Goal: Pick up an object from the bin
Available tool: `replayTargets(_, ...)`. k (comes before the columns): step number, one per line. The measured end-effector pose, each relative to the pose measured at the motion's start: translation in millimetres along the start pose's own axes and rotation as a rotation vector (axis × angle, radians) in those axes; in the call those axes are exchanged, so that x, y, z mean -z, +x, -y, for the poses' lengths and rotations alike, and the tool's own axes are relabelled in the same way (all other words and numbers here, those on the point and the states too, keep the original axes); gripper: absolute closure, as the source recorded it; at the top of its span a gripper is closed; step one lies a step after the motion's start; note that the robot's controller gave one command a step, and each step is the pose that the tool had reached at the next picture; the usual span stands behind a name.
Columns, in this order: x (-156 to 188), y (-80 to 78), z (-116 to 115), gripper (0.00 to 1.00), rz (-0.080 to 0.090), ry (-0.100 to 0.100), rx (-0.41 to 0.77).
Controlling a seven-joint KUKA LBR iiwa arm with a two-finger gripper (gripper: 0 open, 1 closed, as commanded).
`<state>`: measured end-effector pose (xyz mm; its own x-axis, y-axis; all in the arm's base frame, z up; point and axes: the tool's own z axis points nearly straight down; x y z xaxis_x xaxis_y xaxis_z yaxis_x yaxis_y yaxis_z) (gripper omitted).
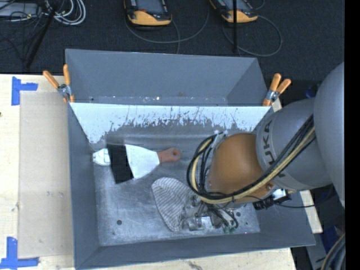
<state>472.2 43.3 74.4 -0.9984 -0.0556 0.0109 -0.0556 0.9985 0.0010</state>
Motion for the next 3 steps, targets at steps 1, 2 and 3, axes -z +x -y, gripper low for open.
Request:
replayTargets(1,0,-0.8,9,1.00,0.007,-0.011,0.075)
replayTargets(2,41,-3.2,16,1.00,0.002,0.001,0.105)
replayTargets(3,84,-5.1,11,1.00,0.014,0.001,0.106)
